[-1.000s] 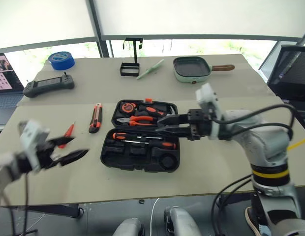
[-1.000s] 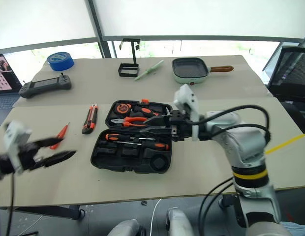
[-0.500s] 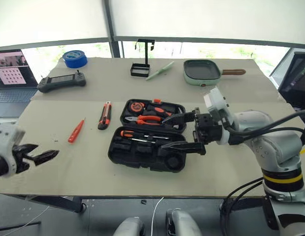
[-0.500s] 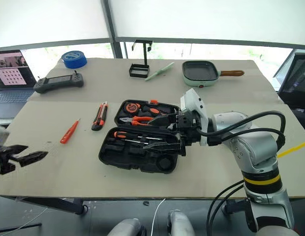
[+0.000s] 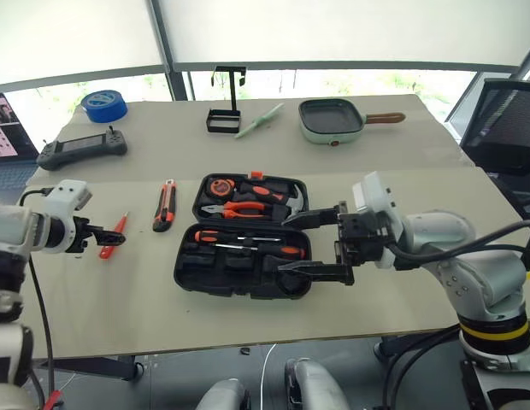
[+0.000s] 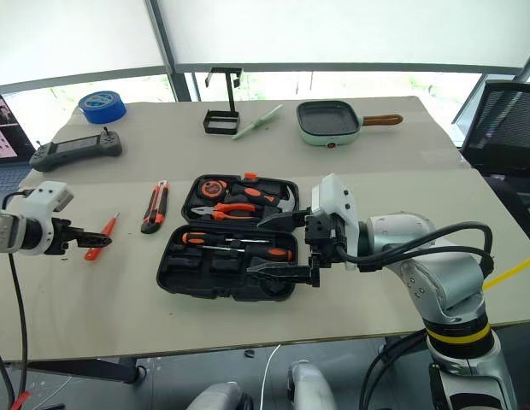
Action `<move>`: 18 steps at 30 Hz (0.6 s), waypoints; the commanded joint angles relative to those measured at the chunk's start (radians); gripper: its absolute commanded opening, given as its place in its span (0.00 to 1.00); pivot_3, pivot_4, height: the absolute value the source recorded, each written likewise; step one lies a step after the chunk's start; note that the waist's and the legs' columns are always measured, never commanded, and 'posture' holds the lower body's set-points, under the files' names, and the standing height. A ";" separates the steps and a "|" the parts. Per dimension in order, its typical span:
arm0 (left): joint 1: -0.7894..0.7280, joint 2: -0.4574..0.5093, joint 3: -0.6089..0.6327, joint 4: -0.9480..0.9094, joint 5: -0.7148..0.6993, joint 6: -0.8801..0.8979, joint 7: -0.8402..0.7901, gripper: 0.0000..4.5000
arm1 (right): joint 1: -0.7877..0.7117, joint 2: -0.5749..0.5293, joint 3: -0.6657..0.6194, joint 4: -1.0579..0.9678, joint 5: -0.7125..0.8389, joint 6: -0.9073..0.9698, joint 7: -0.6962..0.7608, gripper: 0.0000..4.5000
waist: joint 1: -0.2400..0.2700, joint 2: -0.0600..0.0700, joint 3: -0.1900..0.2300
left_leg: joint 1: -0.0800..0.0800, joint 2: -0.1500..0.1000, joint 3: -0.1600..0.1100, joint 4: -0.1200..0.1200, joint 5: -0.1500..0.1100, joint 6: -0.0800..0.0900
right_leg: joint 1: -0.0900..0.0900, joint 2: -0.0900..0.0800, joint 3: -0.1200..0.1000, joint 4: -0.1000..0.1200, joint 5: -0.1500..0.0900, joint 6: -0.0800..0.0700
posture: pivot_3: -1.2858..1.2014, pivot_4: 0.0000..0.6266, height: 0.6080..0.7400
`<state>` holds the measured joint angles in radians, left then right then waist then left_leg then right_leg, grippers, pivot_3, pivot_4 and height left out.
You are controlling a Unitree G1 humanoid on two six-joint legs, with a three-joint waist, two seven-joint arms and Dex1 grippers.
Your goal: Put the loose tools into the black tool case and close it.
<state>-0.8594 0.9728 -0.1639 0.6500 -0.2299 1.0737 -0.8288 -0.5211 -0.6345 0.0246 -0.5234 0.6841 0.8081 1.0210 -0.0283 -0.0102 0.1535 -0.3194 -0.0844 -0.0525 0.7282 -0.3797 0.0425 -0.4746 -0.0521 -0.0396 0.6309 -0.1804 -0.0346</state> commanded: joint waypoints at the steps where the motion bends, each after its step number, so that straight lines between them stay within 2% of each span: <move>1: -0.066 -0.021 -0.022 0.105 0.050 -0.009 -0.035 0.94 | 0.008 -0.007 -0.025 -0.044 0.028 -0.024 -0.022 1.00 | 0.004 0.000 0.000 | 0.000 -0.001 -0.001 0.000 0.000 0.000 | 0.000 -0.001 0.001 0.000 0.000 0.000 | 0.52 0.24 1.00; 3: -0.072 -0.027 -0.041 0.119 0.068 -0.008 -0.065 0.83 | 0.012 -0.009 -0.029 -0.046 0.032 -0.026 -0.031 1.00 | 0.007 0.000 0.000 | 0.000 -0.002 -0.001 0.000 0.000 0.000 | 0.000 -0.003 0.001 0.001 0.000 0.000 | 0.52 0.24 1.00; 7: -0.046 -0.030 -0.056 0.108 0.085 0.009 -0.104 0.48 | 0.019 -0.011 -0.039 -0.039 0.034 -0.033 -0.045 1.00 | 0.014 0.000 0.000 | 0.000 -0.004 -0.003 0.001 0.000 0.000 | 0.000 -0.005 0.001 0.002 0.000 0.000 | 0.52 0.24 1.00; 12: -0.030 -0.040 -0.021 0.118 0.102 -0.012 -0.075 0.10 | 0.042 -0.025 -0.046 -0.043 0.028 -0.050 -0.047 1.00 | 0.016 0.000 0.000 | -0.001 -0.004 -0.003 0.001 0.001 0.002 | 0.000 -0.007 0.001 0.002 0.000 0.001 | 0.52 0.24 1.00; 16: -0.032 -0.031 0.016 0.110 0.095 -0.076 -0.097 0.09 | 0.057 -0.046 -0.066 -0.042 0.050 -0.034 -0.051 1.00 | 0.017 0.000 0.000 | -0.001 -0.004 -0.003 0.001 0.001 0.003 | 0.000 -0.007 0.001 0.002 0.001 0.002 | 0.52 0.24 1.00; 18: -0.027 -0.014 0.053 0.032 0.063 -0.230 -0.177 0.09 | 0.078 -0.079 -0.091 -0.051 0.084 -0.006 -0.032 1.00 | 0.019 0.000 0.000 | -0.001 -0.004 -0.003 0.001 0.002 0.003 | 0.000 -0.007 0.001 0.002 0.001 0.002 | 0.52 0.24 1.00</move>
<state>-0.8798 0.9378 -0.1526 0.7481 -0.1484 0.9553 -0.9487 -0.4484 -0.6897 -0.0191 -0.5381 0.7243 0.7924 0.9800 -0.0090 -0.0102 0.1535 -0.3214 -0.0886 -0.0563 0.7295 -0.3781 0.0458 -0.4747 -0.0593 -0.0388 0.6328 -0.1799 -0.0331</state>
